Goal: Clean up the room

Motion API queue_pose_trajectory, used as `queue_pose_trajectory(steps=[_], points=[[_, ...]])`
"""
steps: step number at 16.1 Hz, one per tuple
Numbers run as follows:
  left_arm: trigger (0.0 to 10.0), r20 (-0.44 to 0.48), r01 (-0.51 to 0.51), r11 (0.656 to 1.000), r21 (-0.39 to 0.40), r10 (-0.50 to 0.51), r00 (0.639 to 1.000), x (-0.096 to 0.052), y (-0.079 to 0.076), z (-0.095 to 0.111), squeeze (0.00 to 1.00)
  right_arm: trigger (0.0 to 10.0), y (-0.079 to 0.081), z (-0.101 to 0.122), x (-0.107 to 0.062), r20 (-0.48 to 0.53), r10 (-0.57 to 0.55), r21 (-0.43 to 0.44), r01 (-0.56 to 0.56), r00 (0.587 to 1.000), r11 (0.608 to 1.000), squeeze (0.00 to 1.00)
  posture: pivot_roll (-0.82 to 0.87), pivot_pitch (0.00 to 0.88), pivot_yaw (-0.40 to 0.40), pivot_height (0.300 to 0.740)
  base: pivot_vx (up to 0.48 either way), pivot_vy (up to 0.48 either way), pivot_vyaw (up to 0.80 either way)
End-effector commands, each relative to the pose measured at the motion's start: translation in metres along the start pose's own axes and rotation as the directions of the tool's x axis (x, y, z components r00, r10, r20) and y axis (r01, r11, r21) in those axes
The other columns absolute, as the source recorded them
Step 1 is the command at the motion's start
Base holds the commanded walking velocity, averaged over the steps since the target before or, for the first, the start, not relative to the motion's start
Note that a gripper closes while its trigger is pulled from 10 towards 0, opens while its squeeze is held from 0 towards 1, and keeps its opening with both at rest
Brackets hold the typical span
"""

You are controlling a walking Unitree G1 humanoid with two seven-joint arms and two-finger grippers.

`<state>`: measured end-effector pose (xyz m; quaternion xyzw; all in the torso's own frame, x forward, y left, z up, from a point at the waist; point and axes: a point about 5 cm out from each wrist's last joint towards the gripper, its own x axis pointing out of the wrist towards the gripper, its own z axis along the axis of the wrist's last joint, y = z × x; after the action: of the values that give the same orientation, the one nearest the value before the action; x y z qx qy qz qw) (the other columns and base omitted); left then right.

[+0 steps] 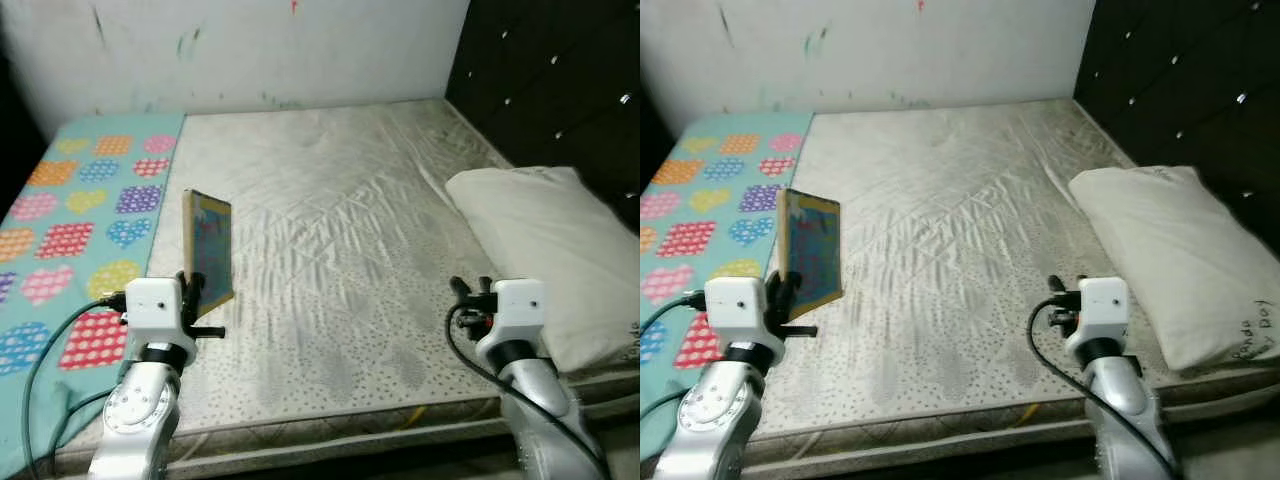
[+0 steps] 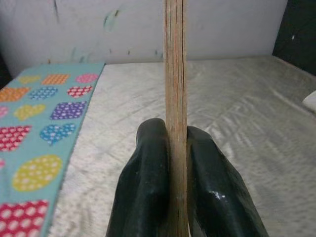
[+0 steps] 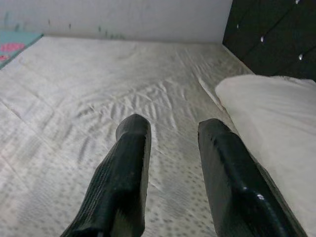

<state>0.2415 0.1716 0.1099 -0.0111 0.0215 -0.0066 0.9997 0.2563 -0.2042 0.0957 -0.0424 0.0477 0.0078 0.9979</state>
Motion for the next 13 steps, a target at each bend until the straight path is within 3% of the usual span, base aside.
queue_pose_trajectory(steps=[1,13], points=[[10.0,0.049,0.023,1.0,0.01,-0.023,0.999,0.002,-0.0033,0.0112,0.0,10.0,0.0007,0.0045,0.0016,0.017,-0.002,0.002,0.002,1.0,1.0,0.0,-0.17,0.009,0.032,0.74,0.0,-0.311,0.0],[10.0,0.05,0.041,0.999,0.011,-0.041,0.998,0.0036,-0.006,0.0119,0.0,10.0,0.0043,0.0077,0.0058,0.038,0.016,-0.015,-0.015,0.999,1.0,0.0,-0.17,0.002,0.035,0.74,0.0,-0.31,0.0]])
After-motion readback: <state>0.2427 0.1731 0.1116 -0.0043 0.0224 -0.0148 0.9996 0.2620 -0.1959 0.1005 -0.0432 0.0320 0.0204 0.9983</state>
